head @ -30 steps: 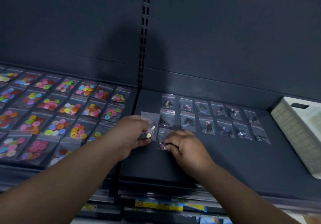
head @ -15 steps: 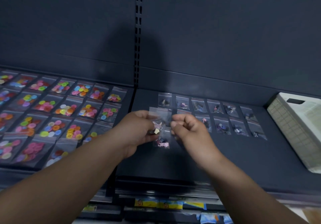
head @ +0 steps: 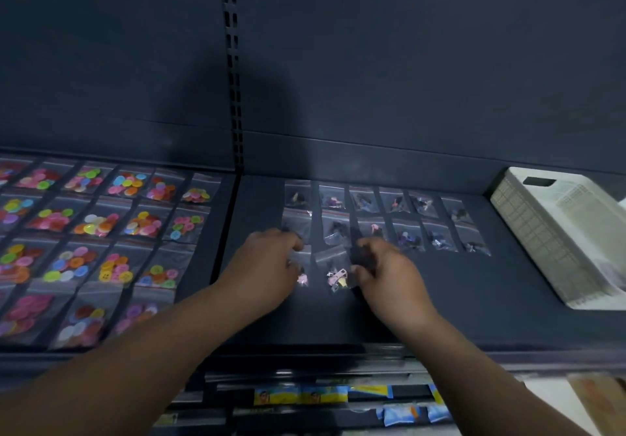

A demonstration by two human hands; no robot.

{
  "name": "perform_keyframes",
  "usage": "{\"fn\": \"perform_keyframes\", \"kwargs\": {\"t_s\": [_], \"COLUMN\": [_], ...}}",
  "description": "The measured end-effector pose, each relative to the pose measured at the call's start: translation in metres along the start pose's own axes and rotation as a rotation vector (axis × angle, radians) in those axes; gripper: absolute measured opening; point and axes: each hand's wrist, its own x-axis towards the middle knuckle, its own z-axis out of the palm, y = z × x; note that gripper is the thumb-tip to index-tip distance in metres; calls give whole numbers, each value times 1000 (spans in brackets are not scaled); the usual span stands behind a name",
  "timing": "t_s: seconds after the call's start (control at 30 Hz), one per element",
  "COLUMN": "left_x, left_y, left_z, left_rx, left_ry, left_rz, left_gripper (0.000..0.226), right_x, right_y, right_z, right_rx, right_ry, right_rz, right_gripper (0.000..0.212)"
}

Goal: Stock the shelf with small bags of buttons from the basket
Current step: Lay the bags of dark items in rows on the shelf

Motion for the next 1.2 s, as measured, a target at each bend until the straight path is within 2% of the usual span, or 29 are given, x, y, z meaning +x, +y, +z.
{"fn": "perform_keyframes", "kwargs": {"t_s": [0.07, 0.13, 0.2, 0.3, 0.83, 1.2], "left_x": [-1, -1, -2, -3, -1, 21], "left_y": [-3, -6, -8, -8, 0, 58], "left_z": [3, 6, 8, 13, 14, 5], "left_rx": [87, 147, 178, 194, 189, 125], "left_ry": [7, -5, -26, -42, -44, 41], "left_rz": [55, 95, 119, 141, 150, 265], "left_gripper": [28, 25, 23, 21, 23, 34], "right_x": [-7, -10, -10, -11, -6, -9], "right_y": [0, 2, 6, 10, 11, 21], "right_z": [1, 6, 11, 9, 3, -56], "right_rx": [-174, -249, -281, -294, -302, -309], "right_ry": [82, 43, -43, -87, -79, 102], "right_rz": [-200, -384, -465, -432, -394, -426], "right_gripper": [31, 28, 29, 32, 34, 37]}}
